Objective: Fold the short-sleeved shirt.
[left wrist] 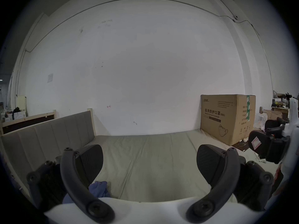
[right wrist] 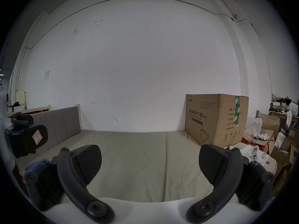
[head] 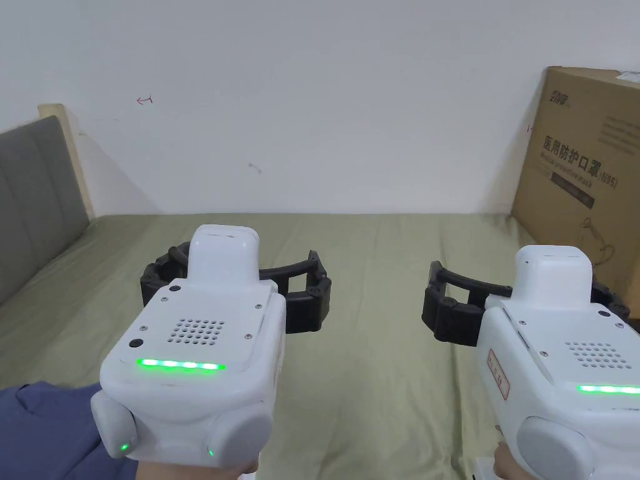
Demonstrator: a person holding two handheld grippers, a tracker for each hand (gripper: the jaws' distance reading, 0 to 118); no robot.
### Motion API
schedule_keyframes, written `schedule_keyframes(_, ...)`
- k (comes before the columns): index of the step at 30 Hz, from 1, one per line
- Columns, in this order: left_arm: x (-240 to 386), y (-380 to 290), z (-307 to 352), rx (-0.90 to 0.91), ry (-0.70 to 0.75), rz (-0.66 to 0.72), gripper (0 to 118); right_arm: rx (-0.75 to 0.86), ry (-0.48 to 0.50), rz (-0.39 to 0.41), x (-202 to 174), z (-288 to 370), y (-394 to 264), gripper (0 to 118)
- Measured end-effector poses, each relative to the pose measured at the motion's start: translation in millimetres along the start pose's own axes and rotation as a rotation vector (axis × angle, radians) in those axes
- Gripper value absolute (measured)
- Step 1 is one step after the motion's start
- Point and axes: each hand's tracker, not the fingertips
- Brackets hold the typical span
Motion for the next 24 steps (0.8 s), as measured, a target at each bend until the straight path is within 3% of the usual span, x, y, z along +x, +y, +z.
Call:
schedule_keyframes(6, -1, -1, 2, -0.005, 0.033, 0.0, 112, 0.018, 0.021, 0.022, -2, 2, -1, 117)
schedule_keyframes(7, -1, -2, 2, 0.002, 0.038, -0.005, 108, 0.019, 0.02, 0.026, -3, 2, -1, 117)
schedule_keyframes(9, 1, -4, 4, 0.017, 0.062, -0.045, 79, 0.016, 0.014, 0.034, -5, 1, -2, 107)
schedule_keyframes(10, 2, -4, 5, 0.02, 0.071, -0.065, 54, 0.012, 0.012, 0.039, -5, 1, -3, 84)
schedule_keyframes(11, 1, -5, 7, 0.025, 0.05, -0.076, 11, 0.014, 0.013, 0.04, -5, 2, -4, 14)
schedule_keyframes(12, -1, -4, 9, 0.024, 0.008, -0.078, 0, 0.01, 0.006, 0.035, -6, 4, -4, 0)
schedule_keyframes(15, -5, -3, 4, -0.046, -0.106, -0.038, 0, 0.034, -0.003, 0.023, -6, 8, -6, 0)
schedule_keyframes(16, -3, -5, 3, -0.056, -0.079, -0.049, 0, -0.002, -0.015, 0.073, -6, 4, -3, 0)
schedule_keyframes(18, -4, -10, 2, -0.053, -0.057, -0.034, 0, -0.013, 0.015, -0.021, 0, 2, -6, 0)
schedule_keyframes(24, -8, -16, -2, -0.076, -0.042, -0.003, 0, -0.036, -0.029, -0.017, 11, 0, -9, 0)
